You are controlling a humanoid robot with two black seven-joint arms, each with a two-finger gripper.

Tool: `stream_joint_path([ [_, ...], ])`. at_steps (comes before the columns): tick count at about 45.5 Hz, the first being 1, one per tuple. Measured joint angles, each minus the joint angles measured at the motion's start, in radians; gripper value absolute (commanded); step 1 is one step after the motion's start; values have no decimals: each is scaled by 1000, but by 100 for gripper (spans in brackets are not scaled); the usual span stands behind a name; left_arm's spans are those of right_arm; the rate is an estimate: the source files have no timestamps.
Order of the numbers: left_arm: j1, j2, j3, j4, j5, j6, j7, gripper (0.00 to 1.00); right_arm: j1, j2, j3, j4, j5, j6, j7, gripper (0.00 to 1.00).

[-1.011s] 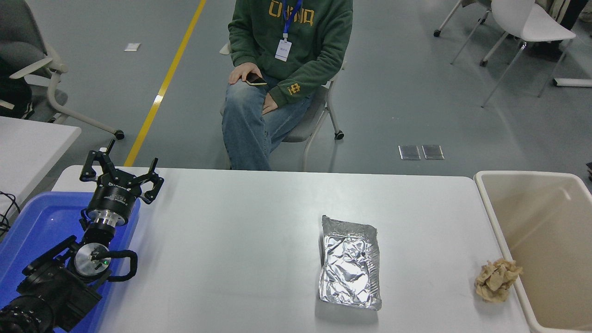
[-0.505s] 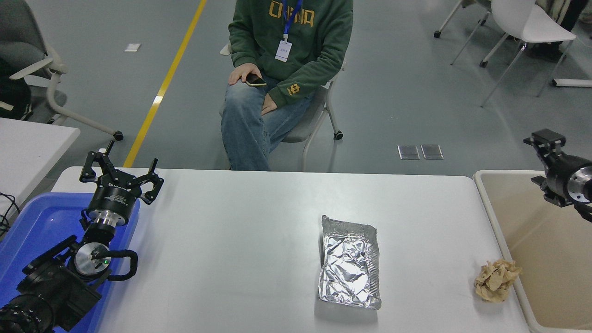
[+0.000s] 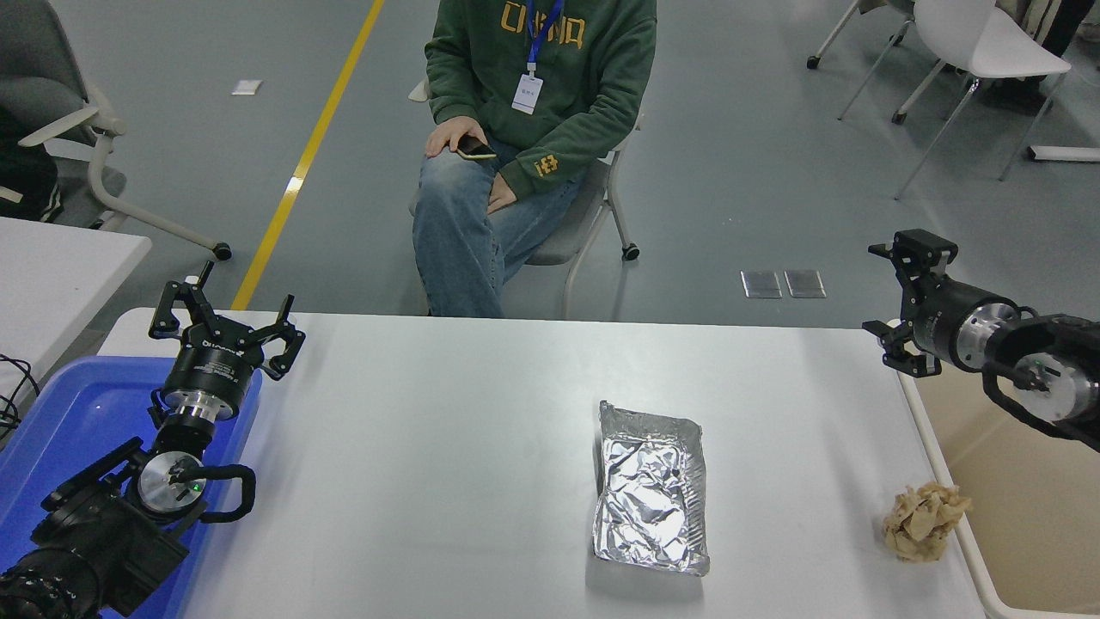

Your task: Clean the table surface

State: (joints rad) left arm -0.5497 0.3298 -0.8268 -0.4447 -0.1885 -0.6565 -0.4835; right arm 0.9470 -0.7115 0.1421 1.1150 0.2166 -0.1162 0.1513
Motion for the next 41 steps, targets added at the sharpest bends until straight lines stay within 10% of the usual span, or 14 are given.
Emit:
stream_joint_path([
  [41,0,0,0,0,0,0,0,100,-259,353,277,-152,98,153,199,100],
])
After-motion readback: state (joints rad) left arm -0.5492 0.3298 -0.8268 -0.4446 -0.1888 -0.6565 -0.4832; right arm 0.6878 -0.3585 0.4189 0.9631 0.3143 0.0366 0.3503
